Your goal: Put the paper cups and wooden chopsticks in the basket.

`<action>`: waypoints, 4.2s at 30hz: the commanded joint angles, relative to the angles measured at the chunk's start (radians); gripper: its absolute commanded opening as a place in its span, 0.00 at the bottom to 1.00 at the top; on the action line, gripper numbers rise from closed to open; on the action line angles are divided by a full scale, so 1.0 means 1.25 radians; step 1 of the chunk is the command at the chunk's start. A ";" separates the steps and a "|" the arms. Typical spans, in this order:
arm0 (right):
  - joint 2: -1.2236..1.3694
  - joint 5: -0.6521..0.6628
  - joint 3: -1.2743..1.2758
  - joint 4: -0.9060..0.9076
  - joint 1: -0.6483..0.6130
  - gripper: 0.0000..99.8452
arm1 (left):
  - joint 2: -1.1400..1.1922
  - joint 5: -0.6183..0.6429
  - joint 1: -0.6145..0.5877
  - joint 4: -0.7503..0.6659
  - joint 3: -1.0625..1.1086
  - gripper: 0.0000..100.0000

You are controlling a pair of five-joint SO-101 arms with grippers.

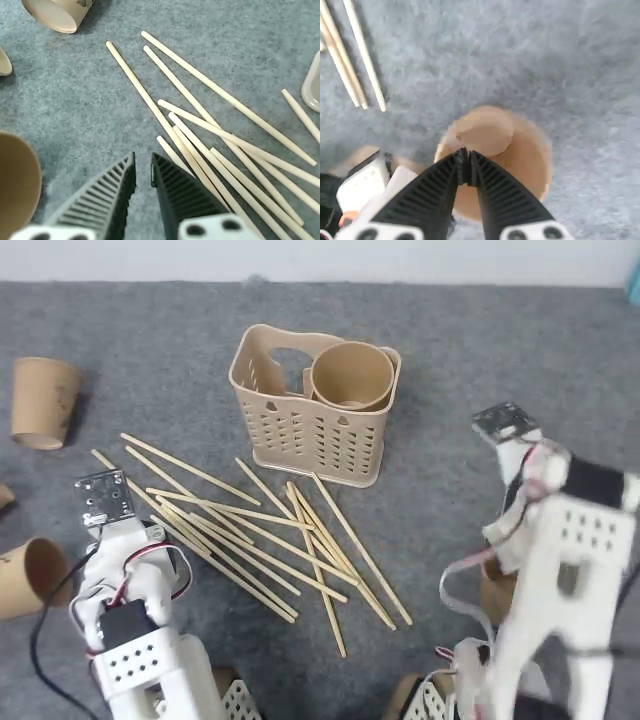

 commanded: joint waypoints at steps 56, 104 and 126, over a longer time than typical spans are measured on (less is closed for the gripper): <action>-0.052 -0.131 -0.082 -0.014 0.170 0.01 | -0.011 -0.006 -0.002 -0.018 -0.003 0.05; 0.698 -0.522 -1.272 0.028 -0.420 0.01 | -0.011 -0.072 0.000 -0.048 0.008 0.05; 0.713 -0.498 -1.235 0.033 -0.406 0.01 | -0.011 -0.072 0.001 -0.048 0.008 0.05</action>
